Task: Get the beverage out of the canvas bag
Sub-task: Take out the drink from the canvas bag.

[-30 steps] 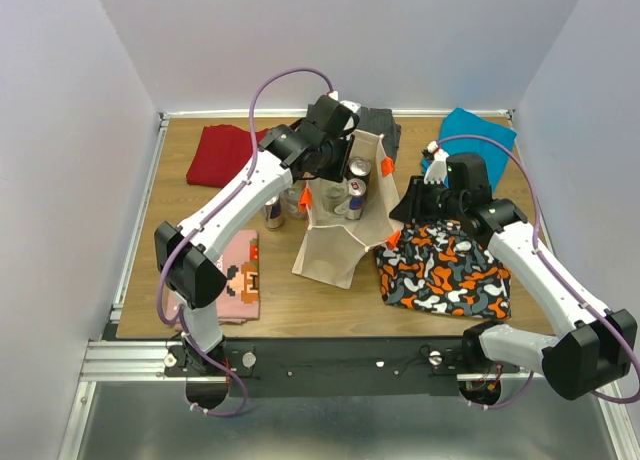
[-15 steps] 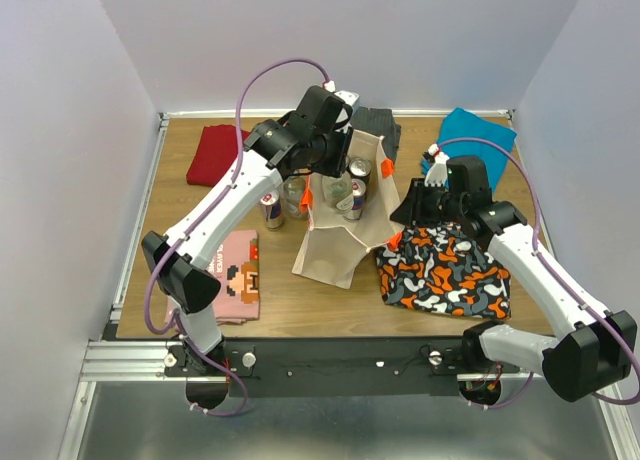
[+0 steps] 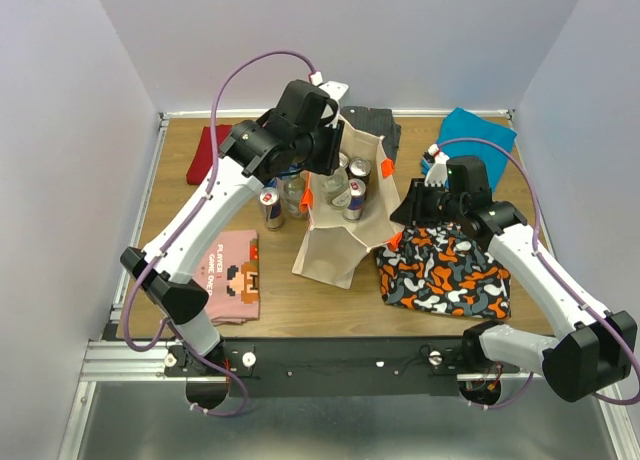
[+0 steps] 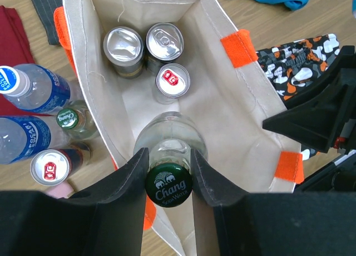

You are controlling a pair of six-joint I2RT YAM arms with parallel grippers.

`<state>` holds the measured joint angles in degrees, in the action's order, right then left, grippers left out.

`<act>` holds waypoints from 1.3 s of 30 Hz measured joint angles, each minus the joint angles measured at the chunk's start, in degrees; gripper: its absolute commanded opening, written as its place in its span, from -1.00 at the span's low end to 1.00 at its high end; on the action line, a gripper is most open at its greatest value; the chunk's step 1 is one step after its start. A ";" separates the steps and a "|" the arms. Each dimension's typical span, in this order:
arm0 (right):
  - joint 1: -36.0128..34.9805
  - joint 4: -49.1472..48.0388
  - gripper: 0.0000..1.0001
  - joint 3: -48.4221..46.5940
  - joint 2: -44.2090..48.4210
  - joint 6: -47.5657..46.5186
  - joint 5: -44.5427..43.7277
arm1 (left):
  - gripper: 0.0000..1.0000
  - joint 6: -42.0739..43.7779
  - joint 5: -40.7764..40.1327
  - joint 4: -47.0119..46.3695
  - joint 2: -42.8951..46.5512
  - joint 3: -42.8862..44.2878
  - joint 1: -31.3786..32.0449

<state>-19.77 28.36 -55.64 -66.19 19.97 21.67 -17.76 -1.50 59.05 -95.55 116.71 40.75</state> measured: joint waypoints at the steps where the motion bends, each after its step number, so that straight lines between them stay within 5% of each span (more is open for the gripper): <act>1: 0.00 0.00 -0.33 0.00 0.00 0.00 0.00 | -1.00 0.00 0.00 0.11 0.31 0.00 0.00; 39: 0.00 0.02 -0.33 1.44 0.22 -0.02 0.00 | -1.00 -0.59 -7.74 0.72 14.40 2.21 0.15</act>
<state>-19.77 28.38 -54.19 -65.98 19.94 21.67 -18.35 -9.23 59.77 -81.14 118.91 40.91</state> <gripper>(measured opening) 0.337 0.407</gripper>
